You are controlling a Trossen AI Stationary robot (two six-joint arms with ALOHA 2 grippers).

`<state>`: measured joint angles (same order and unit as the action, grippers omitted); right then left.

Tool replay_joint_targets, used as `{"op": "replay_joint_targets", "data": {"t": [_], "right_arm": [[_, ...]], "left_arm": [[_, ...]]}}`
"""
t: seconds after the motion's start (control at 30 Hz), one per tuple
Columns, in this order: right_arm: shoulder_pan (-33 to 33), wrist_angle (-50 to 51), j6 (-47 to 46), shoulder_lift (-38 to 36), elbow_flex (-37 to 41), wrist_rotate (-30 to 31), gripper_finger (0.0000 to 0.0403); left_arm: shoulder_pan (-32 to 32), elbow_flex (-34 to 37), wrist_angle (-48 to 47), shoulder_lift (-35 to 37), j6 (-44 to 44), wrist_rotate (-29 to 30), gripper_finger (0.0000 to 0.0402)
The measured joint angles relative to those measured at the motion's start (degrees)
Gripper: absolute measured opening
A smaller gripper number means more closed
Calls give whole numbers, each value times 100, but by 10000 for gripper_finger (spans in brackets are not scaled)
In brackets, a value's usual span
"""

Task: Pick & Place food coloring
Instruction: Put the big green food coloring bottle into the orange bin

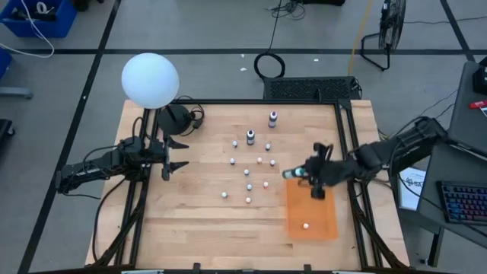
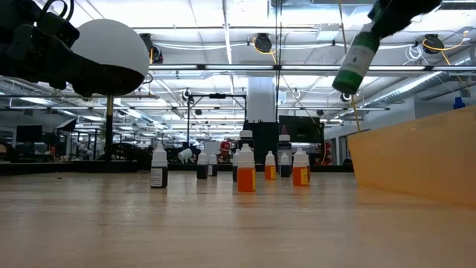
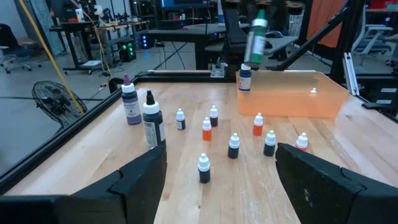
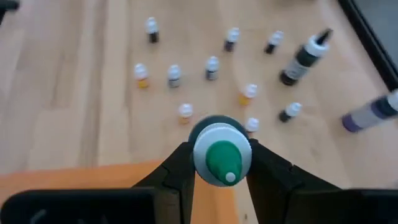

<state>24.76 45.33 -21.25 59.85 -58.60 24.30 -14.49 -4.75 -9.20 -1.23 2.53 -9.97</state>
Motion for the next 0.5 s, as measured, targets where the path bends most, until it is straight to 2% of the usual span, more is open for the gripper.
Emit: {"op": "replay_joint_targets", "data": {"t": [0.13,0.27,0.5], "right_arm": [[601,494,-177,742,-681,-7,102],[1008,1246,-792,1397,-1206,-28,102],[1372,1684,-1575,2148,-1301,-49,102]], "left_arm": [[-2,0,-1,-1,-1,-1,299],[-2,0,-1,1,-1,-1,299],[-2,-1,0,1,-1,0,299]]}}
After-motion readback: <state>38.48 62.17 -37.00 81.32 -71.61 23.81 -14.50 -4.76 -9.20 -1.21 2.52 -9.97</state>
